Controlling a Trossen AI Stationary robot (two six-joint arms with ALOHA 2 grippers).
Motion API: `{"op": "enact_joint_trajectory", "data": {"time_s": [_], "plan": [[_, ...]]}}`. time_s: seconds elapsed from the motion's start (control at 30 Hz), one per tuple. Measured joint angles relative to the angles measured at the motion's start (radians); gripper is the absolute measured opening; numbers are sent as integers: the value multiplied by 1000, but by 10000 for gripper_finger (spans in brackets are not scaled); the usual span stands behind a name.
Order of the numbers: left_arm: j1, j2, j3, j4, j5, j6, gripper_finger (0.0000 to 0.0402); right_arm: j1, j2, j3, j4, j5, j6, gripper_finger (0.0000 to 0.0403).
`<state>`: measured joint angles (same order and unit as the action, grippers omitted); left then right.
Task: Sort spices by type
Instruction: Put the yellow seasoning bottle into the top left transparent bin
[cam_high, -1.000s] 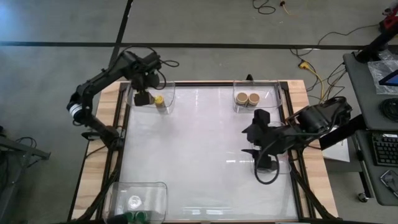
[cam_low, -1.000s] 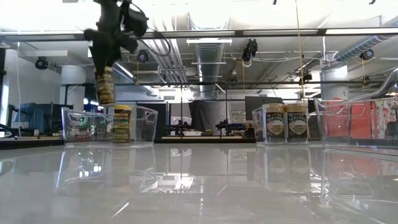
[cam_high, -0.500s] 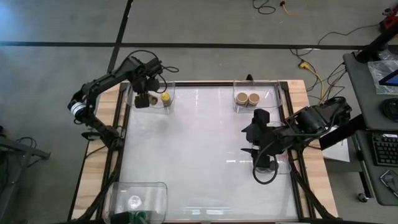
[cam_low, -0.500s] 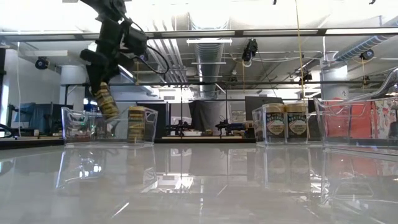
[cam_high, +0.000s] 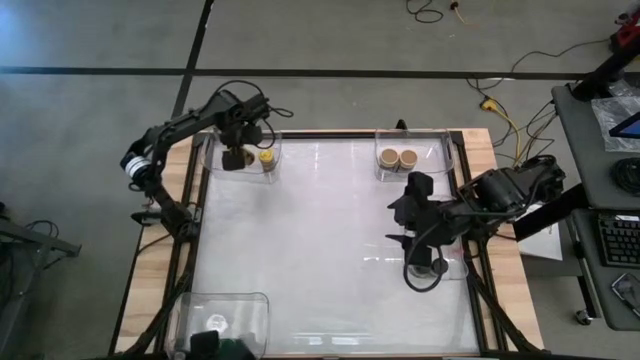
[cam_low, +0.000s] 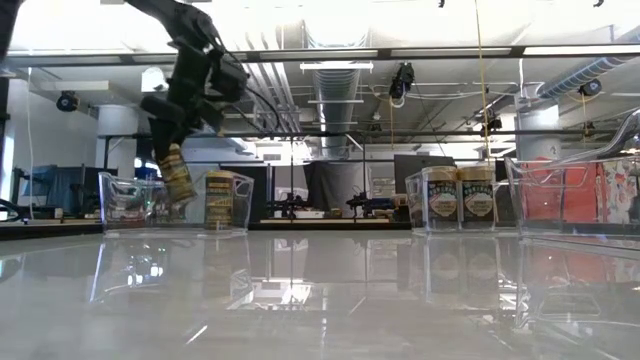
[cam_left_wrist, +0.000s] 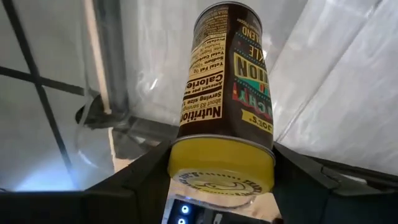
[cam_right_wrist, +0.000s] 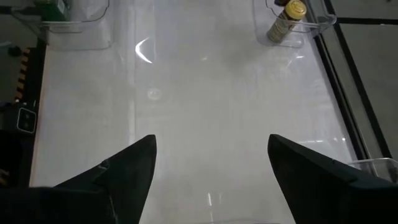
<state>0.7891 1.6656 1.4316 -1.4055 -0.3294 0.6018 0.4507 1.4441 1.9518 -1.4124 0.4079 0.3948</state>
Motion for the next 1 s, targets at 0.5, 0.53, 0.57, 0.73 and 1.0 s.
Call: {"op": "enact_joint_trajectory", "data": {"time_s": [0.5,0.53,0.57,0.73,1.0], "plan": [[-58,121,8,-22,45,-87,216,0,0,-5,4,40,14,290],[-58,121,8,-24,44,-97,222,0,0,-5,4,40,14,290],[-57,121,8,-27,45,-103,230,0,0,-5,5,41,14,291],[-58,118,8,-31,84,-110,262,0,0,-10,6,41,14,302],[-65,118,8,-33,86,-127,240,0,0,-10,9,41,14,318]]}}
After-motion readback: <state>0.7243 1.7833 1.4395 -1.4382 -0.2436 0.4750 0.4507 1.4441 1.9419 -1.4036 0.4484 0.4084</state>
